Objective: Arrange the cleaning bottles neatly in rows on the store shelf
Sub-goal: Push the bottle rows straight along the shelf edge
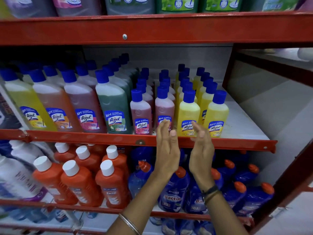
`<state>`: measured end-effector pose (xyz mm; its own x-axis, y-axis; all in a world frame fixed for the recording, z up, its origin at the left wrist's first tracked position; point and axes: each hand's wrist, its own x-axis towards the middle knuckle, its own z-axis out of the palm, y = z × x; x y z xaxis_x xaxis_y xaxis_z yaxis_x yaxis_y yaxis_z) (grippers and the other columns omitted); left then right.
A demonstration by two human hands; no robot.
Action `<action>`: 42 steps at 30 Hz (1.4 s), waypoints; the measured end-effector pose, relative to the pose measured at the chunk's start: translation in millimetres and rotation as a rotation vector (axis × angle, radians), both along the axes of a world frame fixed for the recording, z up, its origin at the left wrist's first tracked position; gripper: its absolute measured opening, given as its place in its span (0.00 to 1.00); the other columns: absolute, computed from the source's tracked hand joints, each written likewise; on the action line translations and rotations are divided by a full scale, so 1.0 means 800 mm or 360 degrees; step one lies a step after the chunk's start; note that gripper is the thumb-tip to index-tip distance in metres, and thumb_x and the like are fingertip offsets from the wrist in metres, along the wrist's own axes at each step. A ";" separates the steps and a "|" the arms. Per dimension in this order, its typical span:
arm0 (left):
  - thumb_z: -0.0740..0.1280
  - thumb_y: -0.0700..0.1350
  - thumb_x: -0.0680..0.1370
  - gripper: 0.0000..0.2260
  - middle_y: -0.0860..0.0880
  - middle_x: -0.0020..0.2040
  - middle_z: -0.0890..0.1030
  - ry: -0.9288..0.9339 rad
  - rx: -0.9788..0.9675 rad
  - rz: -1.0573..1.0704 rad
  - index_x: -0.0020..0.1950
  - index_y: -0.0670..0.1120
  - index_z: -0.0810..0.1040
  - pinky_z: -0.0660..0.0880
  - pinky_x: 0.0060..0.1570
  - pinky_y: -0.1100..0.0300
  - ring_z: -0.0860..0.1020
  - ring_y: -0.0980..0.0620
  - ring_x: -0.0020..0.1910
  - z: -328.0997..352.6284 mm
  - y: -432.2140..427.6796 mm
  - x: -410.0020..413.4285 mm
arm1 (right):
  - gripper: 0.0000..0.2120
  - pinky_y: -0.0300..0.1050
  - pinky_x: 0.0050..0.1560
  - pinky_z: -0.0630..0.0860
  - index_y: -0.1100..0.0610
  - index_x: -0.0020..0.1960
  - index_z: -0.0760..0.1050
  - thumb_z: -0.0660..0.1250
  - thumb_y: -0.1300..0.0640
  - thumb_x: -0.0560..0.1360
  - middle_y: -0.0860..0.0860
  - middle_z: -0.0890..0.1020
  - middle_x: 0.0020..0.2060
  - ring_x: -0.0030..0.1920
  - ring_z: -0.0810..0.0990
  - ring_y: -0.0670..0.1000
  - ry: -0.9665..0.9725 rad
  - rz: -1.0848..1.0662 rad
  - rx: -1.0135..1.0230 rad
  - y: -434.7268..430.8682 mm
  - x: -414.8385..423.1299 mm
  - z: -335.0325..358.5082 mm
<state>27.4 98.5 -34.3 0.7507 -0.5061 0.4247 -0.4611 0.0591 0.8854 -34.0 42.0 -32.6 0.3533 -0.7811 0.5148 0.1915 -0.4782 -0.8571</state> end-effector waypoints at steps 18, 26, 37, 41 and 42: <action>0.34 0.82 0.52 0.57 0.52 0.78 0.42 0.0383 0.0329 -0.0153 0.75 0.53 0.40 0.44 0.75 0.46 0.42 0.55 0.76 0.031 0.007 0.039 | 0.64 0.43 0.72 0.51 0.48 0.76 0.50 0.39 0.15 0.48 0.46 0.53 0.77 0.76 0.52 0.45 0.0453 0.0666 0.0620 0.013 0.063 0.018; 0.34 0.82 0.51 0.57 0.56 0.77 0.39 0.0309 0.0429 -0.0244 0.75 0.54 0.39 0.40 0.75 0.52 0.38 0.59 0.74 0.027 0.026 0.034 | 0.67 0.54 0.76 0.54 0.48 0.75 0.54 0.40 0.14 0.44 0.46 0.57 0.76 0.75 0.59 0.53 0.0497 0.0653 0.0684 0.019 0.049 0.017; 0.36 0.79 0.60 0.51 0.53 0.72 0.62 0.0234 0.0236 -0.0059 0.73 0.49 0.59 0.54 0.70 0.64 0.59 0.64 0.71 0.035 0.047 0.019 | 0.48 0.57 0.70 0.66 0.43 0.65 0.70 0.41 0.17 0.58 0.48 0.74 0.67 0.68 0.71 0.49 0.0390 0.0373 0.0528 0.044 0.045 0.023; 0.42 0.69 0.73 0.35 0.49 0.67 0.66 0.0247 -0.0018 0.0256 0.68 0.47 0.65 0.61 0.67 0.63 0.66 0.56 0.66 -0.008 0.055 0.045 | 0.43 0.59 0.58 0.76 0.46 0.62 0.71 0.40 0.20 0.63 0.54 0.80 0.57 0.57 0.79 0.52 0.0262 0.0290 0.0265 0.089 0.039 0.038; 0.43 0.68 0.75 0.32 0.50 0.71 0.63 0.0342 0.0036 0.0217 0.71 0.49 0.61 0.59 0.70 0.59 0.63 0.54 0.69 -0.056 0.039 0.067 | 0.53 0.58 0.59 0.75 0.51 0.66 0.69 0.37 0.19 0.58 0.61 0.79 0.59 0.58 0.79 0.56 0.0332 0.0465 0.0354 0.097 0.042 0.045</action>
